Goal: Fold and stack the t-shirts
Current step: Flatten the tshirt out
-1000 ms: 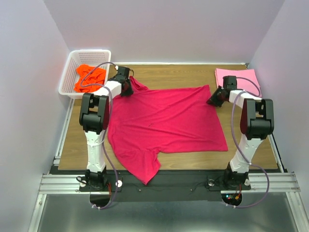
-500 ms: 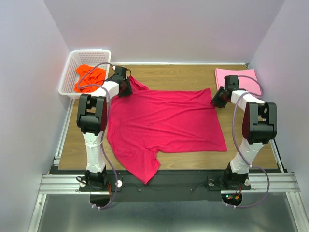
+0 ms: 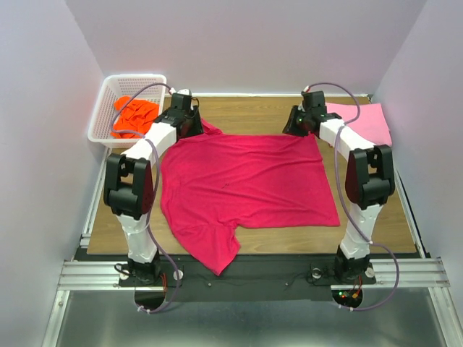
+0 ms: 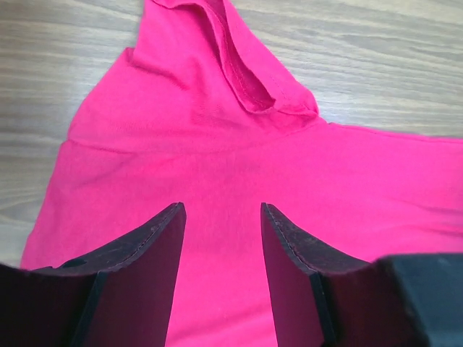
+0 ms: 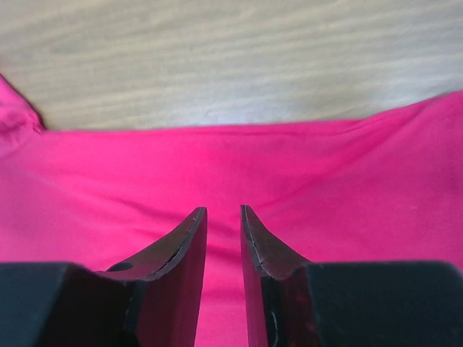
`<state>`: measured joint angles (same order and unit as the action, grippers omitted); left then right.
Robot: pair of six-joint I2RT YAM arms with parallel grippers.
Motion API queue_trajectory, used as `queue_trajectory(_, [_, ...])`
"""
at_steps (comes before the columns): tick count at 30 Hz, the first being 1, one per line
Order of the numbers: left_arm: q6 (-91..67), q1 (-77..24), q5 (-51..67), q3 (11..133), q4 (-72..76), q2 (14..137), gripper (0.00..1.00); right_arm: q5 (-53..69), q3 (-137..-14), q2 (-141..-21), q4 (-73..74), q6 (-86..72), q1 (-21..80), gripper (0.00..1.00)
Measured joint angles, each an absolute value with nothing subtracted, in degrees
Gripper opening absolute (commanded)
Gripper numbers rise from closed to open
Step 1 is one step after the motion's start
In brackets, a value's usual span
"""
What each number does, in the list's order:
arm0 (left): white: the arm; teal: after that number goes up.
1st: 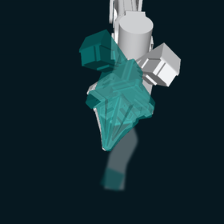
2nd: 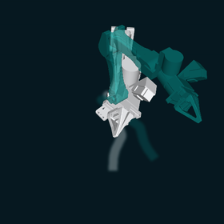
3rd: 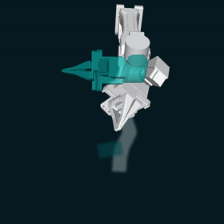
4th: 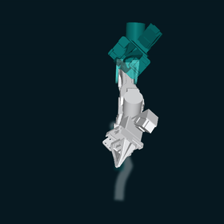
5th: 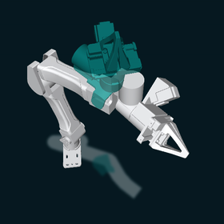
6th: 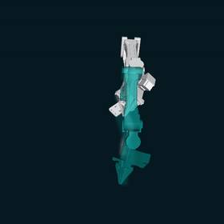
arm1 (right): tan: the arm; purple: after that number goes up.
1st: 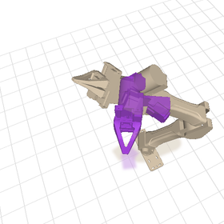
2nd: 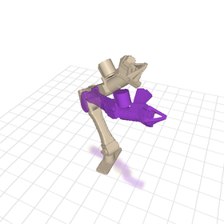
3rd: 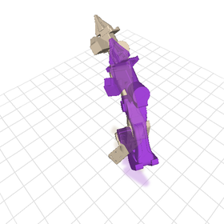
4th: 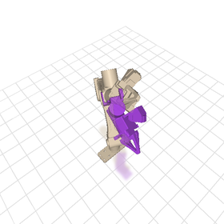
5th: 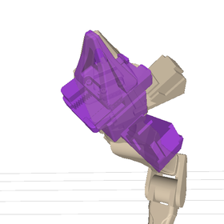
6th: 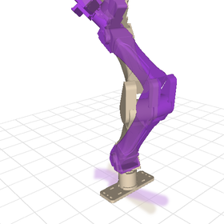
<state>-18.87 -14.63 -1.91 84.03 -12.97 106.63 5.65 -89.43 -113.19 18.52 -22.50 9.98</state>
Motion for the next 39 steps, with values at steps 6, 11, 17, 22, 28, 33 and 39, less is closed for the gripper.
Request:
queue_trajectory(6, [-19.6, -15.7, -1.5, 92.0, -13.1, 116.0, 0.61, 6.7, -86.2, -113.1, 19.0, -21.8, 10.9, 0.71])
queue_trajectory(11, [-21.8, -16.9, -1.1, 97.5, -13.2, 122.5, 0.61, 6.6, -78.9, -107.1, 19.7, -21.6, 10.8, 0.8])
queue_trajectory(17, [-23.3, -17.2, -0.8, 102.3, -13.5, 126.3, 0.61, 5.7, -72.4, -97.2, 20.0, -21.6, 10.8, 0.8])
queue_trajectory(22, [-24.3, -17.2, -0.5, 105.5, -13.6, 128.6, 0.61, 3.4, -69.6, -92.5, 19.7, -21.3, 10.6, 0.8])
queue_trajectory(28, [-24.6, -17.1, 0.5, 107.6, -14.0, 131.4, 0.61, 1.2, -67.5, -91.9, 20.2, -21.1, 10.6, 0.8])
queue_trajectory(33, [-24.6, -17.2, 2.0, 111.7, -14.0, 135.0, 0.6, -0.4, -67.3, -91.1, 20.1, -20.8, 10.6, 0.8])
queue_trajectory(39, [-24.2, -17.3, 4.5, 113.6, -10.6, 137.3, 0.6, -1.7, -66.4, -88.7, 20.3, -20.4, 10.6, 0.8])
